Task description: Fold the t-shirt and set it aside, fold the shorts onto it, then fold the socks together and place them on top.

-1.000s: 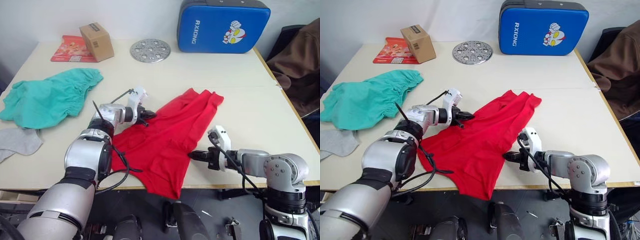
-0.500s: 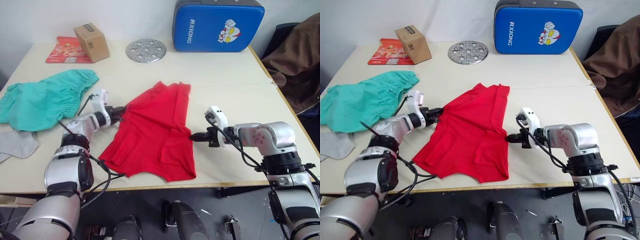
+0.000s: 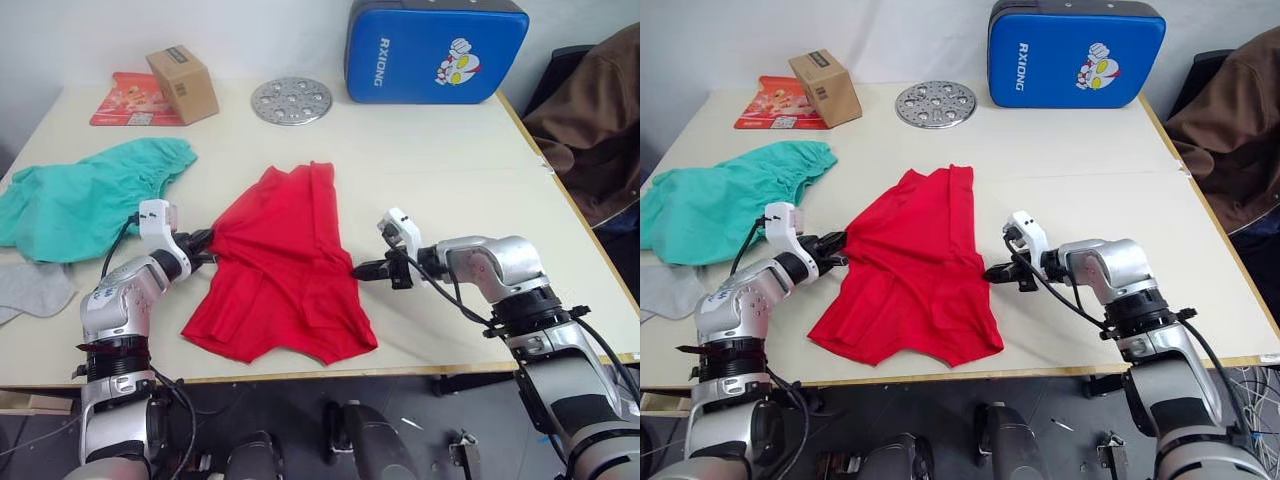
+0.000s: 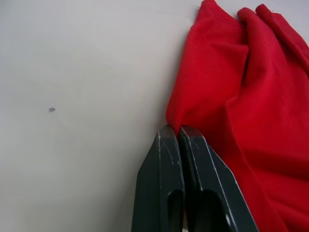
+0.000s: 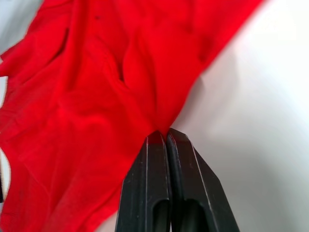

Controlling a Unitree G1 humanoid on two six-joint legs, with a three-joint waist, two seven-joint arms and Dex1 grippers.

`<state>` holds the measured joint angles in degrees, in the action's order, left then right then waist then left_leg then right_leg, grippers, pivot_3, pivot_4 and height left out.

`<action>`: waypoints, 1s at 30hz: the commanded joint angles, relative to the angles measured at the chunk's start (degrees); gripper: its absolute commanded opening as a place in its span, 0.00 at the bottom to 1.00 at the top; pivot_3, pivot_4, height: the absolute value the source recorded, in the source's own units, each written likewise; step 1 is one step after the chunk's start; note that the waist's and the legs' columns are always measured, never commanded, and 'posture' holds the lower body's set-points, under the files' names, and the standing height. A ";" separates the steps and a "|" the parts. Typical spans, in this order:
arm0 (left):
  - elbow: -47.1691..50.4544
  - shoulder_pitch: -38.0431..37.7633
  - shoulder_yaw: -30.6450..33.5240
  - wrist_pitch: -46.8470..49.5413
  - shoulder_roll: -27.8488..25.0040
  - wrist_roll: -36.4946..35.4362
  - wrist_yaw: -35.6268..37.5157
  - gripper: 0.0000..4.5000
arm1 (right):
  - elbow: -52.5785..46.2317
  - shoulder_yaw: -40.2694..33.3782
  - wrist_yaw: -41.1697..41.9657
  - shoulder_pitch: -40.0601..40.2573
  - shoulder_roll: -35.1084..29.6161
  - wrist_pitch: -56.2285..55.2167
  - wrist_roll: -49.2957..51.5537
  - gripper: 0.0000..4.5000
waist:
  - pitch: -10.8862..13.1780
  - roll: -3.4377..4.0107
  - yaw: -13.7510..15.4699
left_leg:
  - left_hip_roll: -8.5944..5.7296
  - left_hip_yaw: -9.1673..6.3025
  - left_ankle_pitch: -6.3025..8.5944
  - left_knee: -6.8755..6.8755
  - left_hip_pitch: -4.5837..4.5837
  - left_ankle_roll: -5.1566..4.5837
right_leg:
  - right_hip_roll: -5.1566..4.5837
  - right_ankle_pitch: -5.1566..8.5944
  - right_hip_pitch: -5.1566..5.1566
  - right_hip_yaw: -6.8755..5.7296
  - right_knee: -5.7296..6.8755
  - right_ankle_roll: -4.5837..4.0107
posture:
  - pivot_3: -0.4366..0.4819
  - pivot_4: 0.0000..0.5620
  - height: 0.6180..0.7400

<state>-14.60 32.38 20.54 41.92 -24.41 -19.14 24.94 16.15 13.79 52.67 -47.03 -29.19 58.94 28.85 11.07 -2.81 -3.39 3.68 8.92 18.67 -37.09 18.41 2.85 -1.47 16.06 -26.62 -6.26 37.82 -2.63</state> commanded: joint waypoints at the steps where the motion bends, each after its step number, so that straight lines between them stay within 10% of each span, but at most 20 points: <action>1: -0.89 2.28 -3.17 -1.39 -3.61 0.25 4.12 0.10 | -4.99 -1.96 1.52 0.99 -1.49 -0.07 0.59 0.18 | 0.00 0.00 0.38 | 0.00 -0.03 0.00 0.00 0.02 0.00 | 0.00 0.00 0.00 -0.03 -0.03 0.00 | 0.48 0.27 1.00; 11: -1.74 -4.38 -16.05 -23.44 -27.41 8.52 31.66 0.81 | -28.37 -5.88 6.60 18.32 -19.86 -16.33 -4.67 0.98 | 0.03 0.04 0.88 | 0.00 -0.17 0.28 0.03 0.28 -0.16 | 0.00 0.02 -0.06 -0.21 -0.44 0.03 | 0.48 0.27 1.00; 13: -1.88 -8.91 -17.33 -40.07 -31.90 11.52 37.68 0.94 | -30.27 -6.67 8.36 24.08 -23.39 -29.07 -9.57 1.00 | 0.04 0.07 0.94 | 0.01 -0.16 0.32 0.09 0.26 -0.16 | 0.02 0.04 -0.05 -0.21 -0.49 0.06 | 0.48 0.27 1.00; 21: -14.62 -8.73 -23.07 -87.99 -33.11 21.38 39.87 0.94 | -25.60 -4.26 6.68 34.05 -23.41 -73.61 -26.50 1.00 | 0.08 0.13 2.01 | 0.01 -0.20 0.70 0.00 0.49 -0.73 | 0.03 0.05 0.04 -0.24 -0.95 0.48 | 0.48 0.27 1.00; 30: -27.77 -0.77 -31.01 -107.35 -28.47 29.78 35.26 0.94 | -16.30 -0.09 3.96 32.30 -18.70 -91.71 -34.22 1.00 | -0.13 0.50 2.24 | -0.07 -0.08 0.77 -0.04 0.01 -1.02 | 0.01 -0.13 0.56 -0.15 -0.96 0.51 | 0.48 0.27 1.00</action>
<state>-40.23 32.09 -7.07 -62.92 -54.38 7.32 60.56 -1.18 11.80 56.79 -14.46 -48.63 -30.44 -3.54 10.94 -2.31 -1.16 3.63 8.83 19.50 -37.07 18.32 1.76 -1.45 16.05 -25.72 -6.41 36.77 -1.92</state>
